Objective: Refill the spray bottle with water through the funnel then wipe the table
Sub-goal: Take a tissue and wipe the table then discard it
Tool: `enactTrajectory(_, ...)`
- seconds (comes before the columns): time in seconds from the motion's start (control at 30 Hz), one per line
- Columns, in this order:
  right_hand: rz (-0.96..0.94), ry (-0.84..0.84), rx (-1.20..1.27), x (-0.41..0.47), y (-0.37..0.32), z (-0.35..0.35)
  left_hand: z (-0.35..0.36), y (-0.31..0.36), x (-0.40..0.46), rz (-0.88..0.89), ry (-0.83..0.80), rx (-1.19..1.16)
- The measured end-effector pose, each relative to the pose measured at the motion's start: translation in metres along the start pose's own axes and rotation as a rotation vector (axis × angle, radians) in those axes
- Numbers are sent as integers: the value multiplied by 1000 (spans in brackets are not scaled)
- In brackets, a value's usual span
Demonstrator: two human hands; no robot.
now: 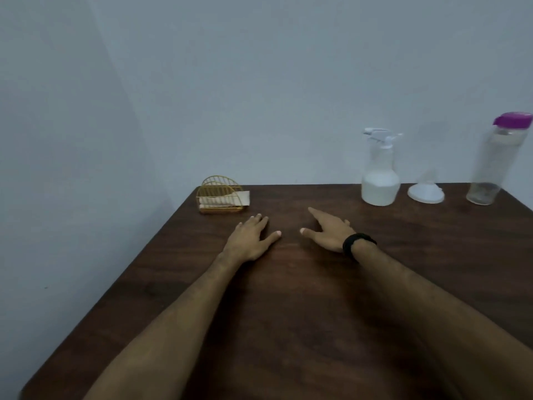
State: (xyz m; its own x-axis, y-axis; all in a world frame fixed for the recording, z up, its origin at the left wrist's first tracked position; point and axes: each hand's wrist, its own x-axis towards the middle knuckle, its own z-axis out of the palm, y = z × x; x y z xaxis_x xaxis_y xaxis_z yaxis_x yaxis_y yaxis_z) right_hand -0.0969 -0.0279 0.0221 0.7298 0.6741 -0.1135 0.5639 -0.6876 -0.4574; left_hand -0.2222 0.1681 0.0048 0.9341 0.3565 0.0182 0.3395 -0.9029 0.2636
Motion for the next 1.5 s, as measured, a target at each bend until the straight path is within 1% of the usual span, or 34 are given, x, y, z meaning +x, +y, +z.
enactTrajectory(0.1,-93,67,123,23,-35,3,1,-20,-11,-46,48,16)
enactTrajectory(0.23,-143,179,146,61,-74,5,5,-23,-12,-65,85,23)
enactTrajectory(0.33,-143,207,148,91,-97,9,8,-26,-9,-62,107,3)
enactTrajectory(0.5,-165,279,79,129,-128,20,13,-33,-3,-50,123,-35)
enactTrajectory(0.57,-173,270,26,141,-136,21,12,-33,-2,-48,119,-41)
enactTrajectory(0.73,-122,282,-121,163,-144,27,12,-33,-1,-47,123,-56)
enactTrajectory(0.87,-107,354,-117,170,-142,35,10,-34,0,-46,117,-71)
enactTrajectory(0.97,-163,431,-98,168,-139,38,9,-34,1,-45,118,-81)
enactTrajectory(1.03,-201,466,-35,165,-136,38,9,-34,1,-46,121,-92)
enactTrajectory(1.1,-215,498,106,164,-136,35,8,-34,0,-50,124,-103)
enactTrajectory(1.23,-208,572,588,159,-140,16,9,-33,-1,-57,136,-114)
enactTrajectory(1.33,-199,582,825,150,-140,-10,9,-33,0,-58,150,-123)
enactTrajectory(1.4,-212,555,934,140,-136,-28,9,-34,-1,-60,148,-128)
enactTrajectory(1.5,-244,512,1009,115,-127,-56,8,-34,-2,-57,150,-133)
